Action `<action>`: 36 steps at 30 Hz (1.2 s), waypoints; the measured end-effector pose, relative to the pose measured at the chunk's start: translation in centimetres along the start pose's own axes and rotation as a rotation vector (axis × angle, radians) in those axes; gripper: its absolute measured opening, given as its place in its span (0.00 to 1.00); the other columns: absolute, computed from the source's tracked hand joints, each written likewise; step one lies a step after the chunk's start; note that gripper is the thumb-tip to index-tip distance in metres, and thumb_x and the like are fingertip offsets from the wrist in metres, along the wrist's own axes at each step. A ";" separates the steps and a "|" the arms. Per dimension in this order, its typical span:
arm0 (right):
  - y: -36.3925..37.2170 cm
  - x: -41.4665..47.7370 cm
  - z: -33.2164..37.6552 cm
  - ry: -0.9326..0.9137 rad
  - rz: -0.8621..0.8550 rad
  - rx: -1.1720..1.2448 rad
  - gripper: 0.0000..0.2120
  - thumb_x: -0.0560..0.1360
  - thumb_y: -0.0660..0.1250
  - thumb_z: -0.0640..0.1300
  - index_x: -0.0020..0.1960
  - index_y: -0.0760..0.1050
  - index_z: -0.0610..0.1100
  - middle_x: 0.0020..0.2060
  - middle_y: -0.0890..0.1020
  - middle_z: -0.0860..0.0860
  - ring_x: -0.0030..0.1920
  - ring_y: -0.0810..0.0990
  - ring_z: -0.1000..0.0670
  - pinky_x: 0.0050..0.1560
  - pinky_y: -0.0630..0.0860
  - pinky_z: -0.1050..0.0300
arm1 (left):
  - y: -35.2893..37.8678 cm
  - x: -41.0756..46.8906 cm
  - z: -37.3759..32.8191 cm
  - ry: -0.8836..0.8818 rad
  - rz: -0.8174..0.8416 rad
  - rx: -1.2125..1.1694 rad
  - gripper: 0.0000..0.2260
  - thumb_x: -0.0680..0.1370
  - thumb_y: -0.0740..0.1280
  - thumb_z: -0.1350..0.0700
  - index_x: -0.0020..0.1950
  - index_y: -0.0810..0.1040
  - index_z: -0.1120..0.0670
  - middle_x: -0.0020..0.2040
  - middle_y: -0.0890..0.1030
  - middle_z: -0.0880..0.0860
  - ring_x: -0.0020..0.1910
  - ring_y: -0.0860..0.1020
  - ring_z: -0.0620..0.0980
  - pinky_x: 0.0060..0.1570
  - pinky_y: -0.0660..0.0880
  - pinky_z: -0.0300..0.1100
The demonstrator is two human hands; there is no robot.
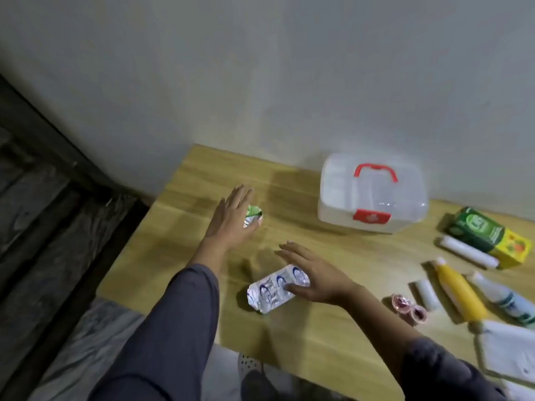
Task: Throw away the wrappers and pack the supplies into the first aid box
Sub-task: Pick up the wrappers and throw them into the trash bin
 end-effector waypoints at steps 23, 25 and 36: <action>1.1 2.4 -1.0 0.202 -0.074 -0.230 0.16 0.67 0.71 0.53 0.52 0.75 0.50 0.51 0.76 0.49 0.50 0.76 0.45 0.44 0.63 0.56 | 2.3 0.9 3.6 -0.174 0.005 0.089 0.19 0.82 0.60 0.51 0.72 0.71 0.55 0.67 0.66 0.62 0.68 0.65 0.61 0.61 0.69 0.56; 0.7 2.5 -0.8 0.276 -0.050 -0.244 0.14 0.67 0.71 0.53 0.51 0.75 0.52 0.50 0.75 0.51 0.49 0.76 0.46 0.47 0.64 0.55 | 2.1 0.7 3.8 -0.212 -0.017 0.024 0.17 0.82 0.61 0.52 0.66 0.73 0.62 0.67 0.66 0.65 0.68 0.65 0.63 0.60 0.70 0.56; -2.5 1.2 0.2 0.429 -0.139 0.110 0.06 0.71 0.69 0.38 0.45 0.84 0.43 0.46 0.85 0.49 0.43 0.77 0.56 0.44 0.68 0.66 | 0.7 -0.8 1.7 -0.336 -0.090 -0.471 0.13 0.83 0.57 0.46 0.49 0.64 0.56 0.50 0.77 0.59 0.49 0.76 0.60 0.48 0.73 0.52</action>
Point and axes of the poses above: each hand's wrist, its own x-axis towards the middle knuckle, its own y-axis out of the palm, z = x × y, the point moved 2 cm from there along x, towards the middle knuckle
